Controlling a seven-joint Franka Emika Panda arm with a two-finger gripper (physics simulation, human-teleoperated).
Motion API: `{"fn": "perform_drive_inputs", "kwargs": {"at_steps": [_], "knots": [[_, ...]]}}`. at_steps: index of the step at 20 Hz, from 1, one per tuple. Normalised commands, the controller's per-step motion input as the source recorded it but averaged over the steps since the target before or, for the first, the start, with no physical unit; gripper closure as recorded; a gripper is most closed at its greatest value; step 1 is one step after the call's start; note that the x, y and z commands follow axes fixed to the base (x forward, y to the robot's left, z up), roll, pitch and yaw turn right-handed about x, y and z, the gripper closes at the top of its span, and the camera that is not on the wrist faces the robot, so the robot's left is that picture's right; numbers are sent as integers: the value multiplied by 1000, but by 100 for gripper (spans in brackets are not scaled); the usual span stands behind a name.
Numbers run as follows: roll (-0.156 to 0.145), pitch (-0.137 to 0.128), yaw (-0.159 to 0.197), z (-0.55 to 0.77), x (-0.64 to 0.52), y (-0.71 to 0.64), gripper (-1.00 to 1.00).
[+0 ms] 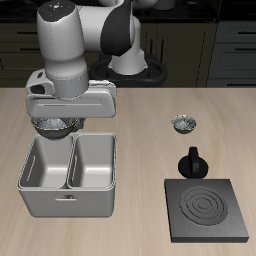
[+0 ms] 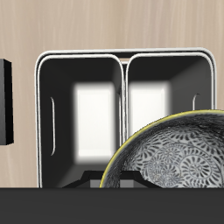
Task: Place the medium-sized bowl inside the right compartment of the bowl drainer
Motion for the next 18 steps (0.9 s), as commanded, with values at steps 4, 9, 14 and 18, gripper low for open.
{"fn": "perform_drive_inputs", "kwargs": {"at_steps": [4,9,14,18], "knots": [[-14,40,-6,-362,37,-1,100],[-6,24,-25,-215,-18,-101,100],[-10,15,-14,-161,-40,-21,100],[-83,12,13,-108,-33,-67,-100]]}}
